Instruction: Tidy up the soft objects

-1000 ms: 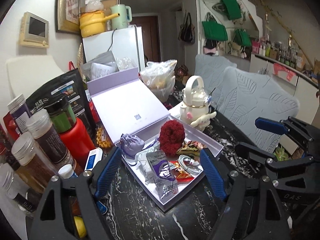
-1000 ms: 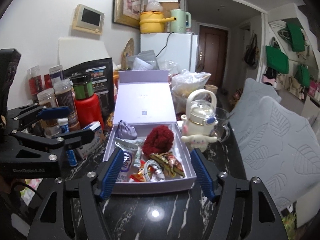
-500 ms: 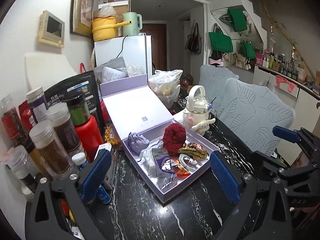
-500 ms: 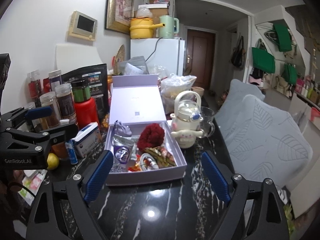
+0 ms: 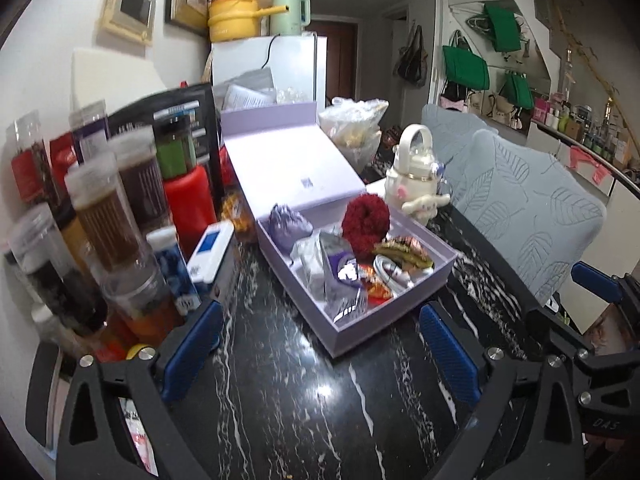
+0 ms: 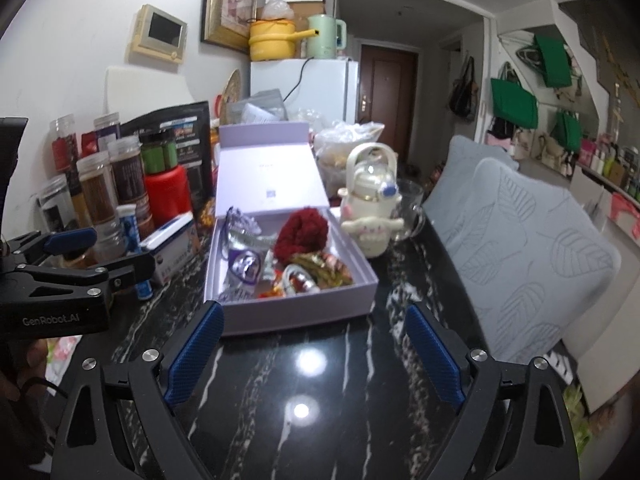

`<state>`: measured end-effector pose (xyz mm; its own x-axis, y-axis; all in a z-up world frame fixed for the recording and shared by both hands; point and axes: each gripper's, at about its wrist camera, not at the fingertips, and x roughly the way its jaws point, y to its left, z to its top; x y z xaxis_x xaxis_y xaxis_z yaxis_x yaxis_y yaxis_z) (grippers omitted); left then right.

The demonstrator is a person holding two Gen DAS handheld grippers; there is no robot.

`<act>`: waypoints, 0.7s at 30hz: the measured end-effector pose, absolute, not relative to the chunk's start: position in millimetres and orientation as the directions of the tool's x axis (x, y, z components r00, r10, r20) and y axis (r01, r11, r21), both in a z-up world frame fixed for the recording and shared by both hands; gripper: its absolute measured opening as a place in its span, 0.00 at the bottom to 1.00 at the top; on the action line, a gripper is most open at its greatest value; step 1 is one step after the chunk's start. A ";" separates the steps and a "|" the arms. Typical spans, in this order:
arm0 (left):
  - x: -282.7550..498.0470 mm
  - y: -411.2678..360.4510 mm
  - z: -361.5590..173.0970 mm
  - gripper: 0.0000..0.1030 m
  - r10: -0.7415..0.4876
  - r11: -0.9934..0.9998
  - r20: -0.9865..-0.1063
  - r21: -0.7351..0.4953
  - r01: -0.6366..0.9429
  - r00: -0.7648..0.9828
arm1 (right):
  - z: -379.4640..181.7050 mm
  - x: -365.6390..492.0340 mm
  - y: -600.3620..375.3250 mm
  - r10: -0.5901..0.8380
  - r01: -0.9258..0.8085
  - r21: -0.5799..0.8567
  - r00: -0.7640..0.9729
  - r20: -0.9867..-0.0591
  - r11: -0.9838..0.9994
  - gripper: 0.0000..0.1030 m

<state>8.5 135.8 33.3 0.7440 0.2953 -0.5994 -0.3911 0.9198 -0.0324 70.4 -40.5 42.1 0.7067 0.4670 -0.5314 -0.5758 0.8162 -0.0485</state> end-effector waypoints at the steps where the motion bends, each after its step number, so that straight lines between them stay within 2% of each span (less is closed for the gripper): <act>1: 7.5 134.7 30.0 0.98 0.296 0.920 -0.603 -0.029 -0.392 0.740 | 40.0 69.7 -40.8 0.467 -0.575 -0.045 0.705 -0.534 0.817 0.90; 8: 1.3 129.1 19.8 0.98 0.284 0.924 -0.618 -0.026 -0.381 0.733 | 25.3 68.2 -40.3 0.449 -0.563 -0.030 0.689 -0.569 0.826 0.90; 21: -0.8 125.1 19.7 0.98 0.279 0.928 -0.619 -0.022 -0.371 0.734 | 22.2 69.5 -41.3 0.434 -0.551 -0.032 0.691 -0.578 0.834 0.90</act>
<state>-0.8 125.1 19.7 0.7344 0.2794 -0.6186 -0.3714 0.9282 -0.0217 69.5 -41.3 22.2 0.6906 0.4345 -0.5782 -0.5512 0.8338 -0.0318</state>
